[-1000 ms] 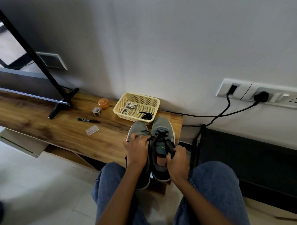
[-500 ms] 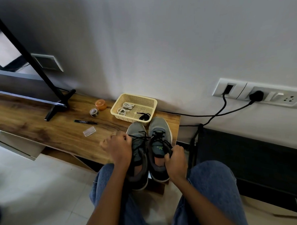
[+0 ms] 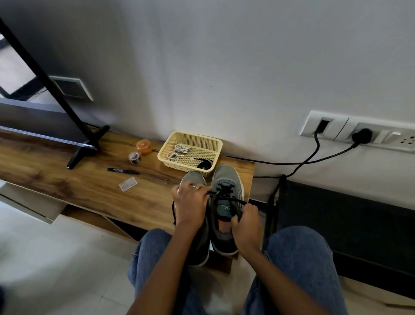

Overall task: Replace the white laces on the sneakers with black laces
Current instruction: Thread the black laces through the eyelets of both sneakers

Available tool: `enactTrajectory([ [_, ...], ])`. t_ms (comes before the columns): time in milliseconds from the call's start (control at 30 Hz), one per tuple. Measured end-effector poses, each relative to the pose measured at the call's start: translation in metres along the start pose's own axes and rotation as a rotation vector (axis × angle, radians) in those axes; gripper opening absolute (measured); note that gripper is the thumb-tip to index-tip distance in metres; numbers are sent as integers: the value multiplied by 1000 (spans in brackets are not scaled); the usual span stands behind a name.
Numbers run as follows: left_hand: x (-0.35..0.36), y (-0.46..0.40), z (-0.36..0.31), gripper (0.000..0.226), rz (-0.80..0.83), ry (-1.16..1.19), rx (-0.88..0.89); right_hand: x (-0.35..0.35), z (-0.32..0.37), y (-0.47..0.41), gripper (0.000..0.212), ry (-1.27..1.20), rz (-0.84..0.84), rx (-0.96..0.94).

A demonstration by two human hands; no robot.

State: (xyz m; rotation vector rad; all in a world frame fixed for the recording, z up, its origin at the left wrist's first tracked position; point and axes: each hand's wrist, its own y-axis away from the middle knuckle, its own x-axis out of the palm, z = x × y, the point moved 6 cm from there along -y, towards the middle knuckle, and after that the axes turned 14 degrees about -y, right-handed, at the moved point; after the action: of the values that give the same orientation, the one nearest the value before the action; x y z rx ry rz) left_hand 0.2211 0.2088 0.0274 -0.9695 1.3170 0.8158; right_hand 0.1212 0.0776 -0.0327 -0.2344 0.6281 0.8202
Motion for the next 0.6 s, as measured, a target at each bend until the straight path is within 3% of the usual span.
enactTrajectory([
  [100,10,1,-13,30,85,-61,26,0,0,0,13,7,7,-5],
  [267,11,0,-5,28,90,-104,-53,-1,0,0,15,17,2,1],
  [500,-3,3,56,20,-59,25,-442,-3,-1,0,12,23,-18,0],
  [600,-1,6,77,21,-27,-27,-512,-1,-1,0,13,15,-19,2],
])
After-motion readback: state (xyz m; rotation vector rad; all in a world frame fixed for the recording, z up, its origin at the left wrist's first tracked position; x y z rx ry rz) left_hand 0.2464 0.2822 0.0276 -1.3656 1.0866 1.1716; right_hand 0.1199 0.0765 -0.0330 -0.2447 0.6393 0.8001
